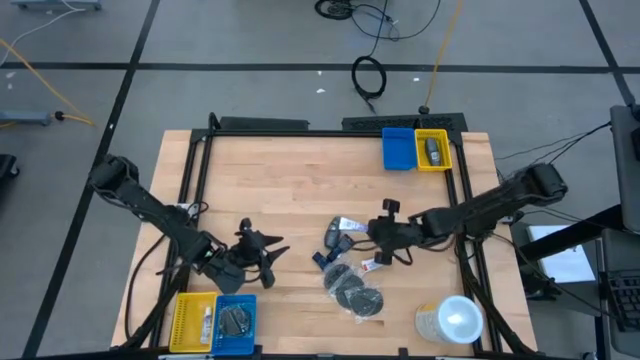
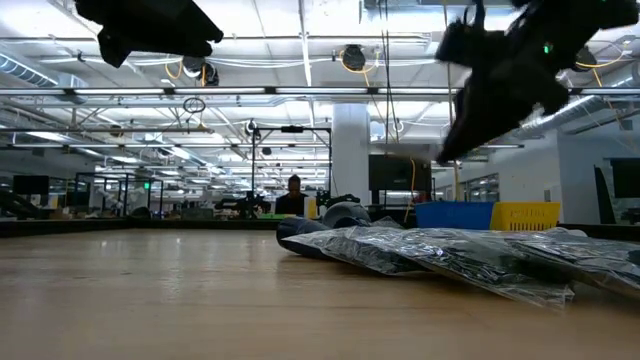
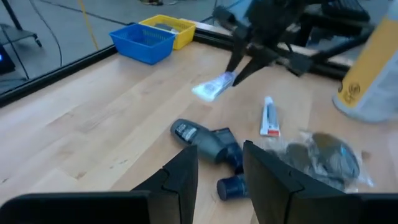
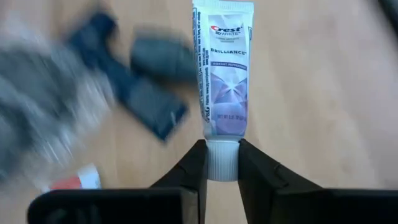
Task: Pick & Place Travel size toiletries
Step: Put the white toothpaste into the bottom yellow bin
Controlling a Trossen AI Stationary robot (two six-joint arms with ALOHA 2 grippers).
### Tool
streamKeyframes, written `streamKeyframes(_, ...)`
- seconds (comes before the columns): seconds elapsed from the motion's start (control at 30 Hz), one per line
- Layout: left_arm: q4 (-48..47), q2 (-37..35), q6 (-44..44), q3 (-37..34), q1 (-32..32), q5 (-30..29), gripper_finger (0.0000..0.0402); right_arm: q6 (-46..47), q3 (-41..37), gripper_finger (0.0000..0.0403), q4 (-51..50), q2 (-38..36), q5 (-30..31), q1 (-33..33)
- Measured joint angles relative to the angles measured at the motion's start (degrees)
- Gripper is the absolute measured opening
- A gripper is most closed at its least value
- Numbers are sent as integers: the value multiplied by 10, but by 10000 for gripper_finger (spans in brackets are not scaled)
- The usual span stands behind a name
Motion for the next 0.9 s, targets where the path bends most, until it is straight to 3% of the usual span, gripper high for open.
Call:
streamKeyframes(0.13, 54, 0, -5, 0, 24, 0, 124, -20, 0, 50, 57, -37, 34, 23)
streamKeyframes(0.3, 140, 0, 48, 0, 57, 7, 124, -81, 1, 50, 147, -56, 35, 38)
streamKeyframes(0.53, 253, 0, 95, 0, 127, 152, 124, -118, 1, 50, 197, -51, 65, 38)
streamKeyframes(0.9, 283, 6, 18, 0, 219, 281, 124, -142, 1, 50, 207, -49, 109, 38)
